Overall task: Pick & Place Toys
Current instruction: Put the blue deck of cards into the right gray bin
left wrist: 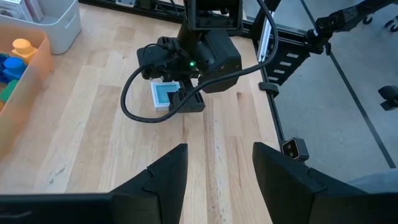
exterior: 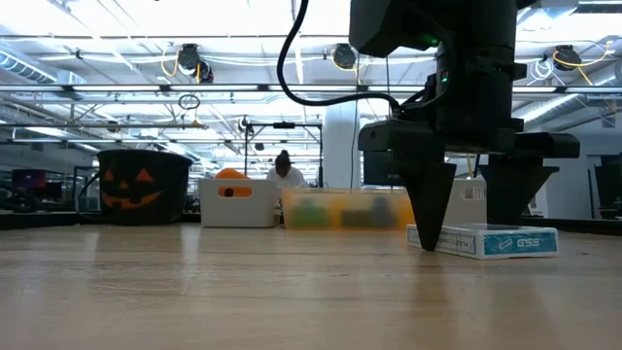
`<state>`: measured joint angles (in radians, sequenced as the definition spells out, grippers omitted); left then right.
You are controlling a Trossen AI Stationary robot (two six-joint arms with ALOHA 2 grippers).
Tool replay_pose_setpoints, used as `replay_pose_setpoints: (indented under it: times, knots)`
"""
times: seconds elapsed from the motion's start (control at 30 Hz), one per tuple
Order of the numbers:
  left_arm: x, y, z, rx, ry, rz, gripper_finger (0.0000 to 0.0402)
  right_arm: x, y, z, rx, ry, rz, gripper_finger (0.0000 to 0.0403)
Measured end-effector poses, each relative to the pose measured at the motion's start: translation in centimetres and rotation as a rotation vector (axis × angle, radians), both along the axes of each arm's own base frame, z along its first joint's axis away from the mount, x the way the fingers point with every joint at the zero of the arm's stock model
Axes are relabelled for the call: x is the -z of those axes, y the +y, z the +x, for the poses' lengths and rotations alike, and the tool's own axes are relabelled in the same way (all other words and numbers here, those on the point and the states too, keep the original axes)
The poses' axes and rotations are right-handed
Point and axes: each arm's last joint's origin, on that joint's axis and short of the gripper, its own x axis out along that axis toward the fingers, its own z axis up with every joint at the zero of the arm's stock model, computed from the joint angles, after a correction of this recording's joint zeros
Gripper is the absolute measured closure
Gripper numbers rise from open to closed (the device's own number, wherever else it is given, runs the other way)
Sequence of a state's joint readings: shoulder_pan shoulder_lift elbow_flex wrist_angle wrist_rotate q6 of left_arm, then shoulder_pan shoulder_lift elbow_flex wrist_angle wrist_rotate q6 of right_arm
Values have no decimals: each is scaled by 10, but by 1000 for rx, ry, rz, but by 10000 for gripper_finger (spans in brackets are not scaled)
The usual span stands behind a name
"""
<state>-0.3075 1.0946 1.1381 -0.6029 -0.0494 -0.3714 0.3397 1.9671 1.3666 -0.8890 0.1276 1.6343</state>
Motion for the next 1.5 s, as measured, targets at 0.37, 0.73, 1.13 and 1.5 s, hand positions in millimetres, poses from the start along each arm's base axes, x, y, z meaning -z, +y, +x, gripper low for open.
replay_pose_setpoints:
  times: [0.37, 0.73, 1.13, 1.5]
  knots:
    - [0, 0, 0, 2, -2, 3, 215, -27, -7, -4, 16, -98, -54, 102]
    - [-3, 0, 1, 16, -38, 25, 215, -112, -35, -7, 171, -605, -293, 97]
    - [-17, 5, 17, -218, -259, 194, 215, -200, -67, 7, 192, -1174, -559, 93]
    - [-1, 13, 69, -508, -349, 264, 215, -237, -89, 14, 175, -1436, -677, 100]
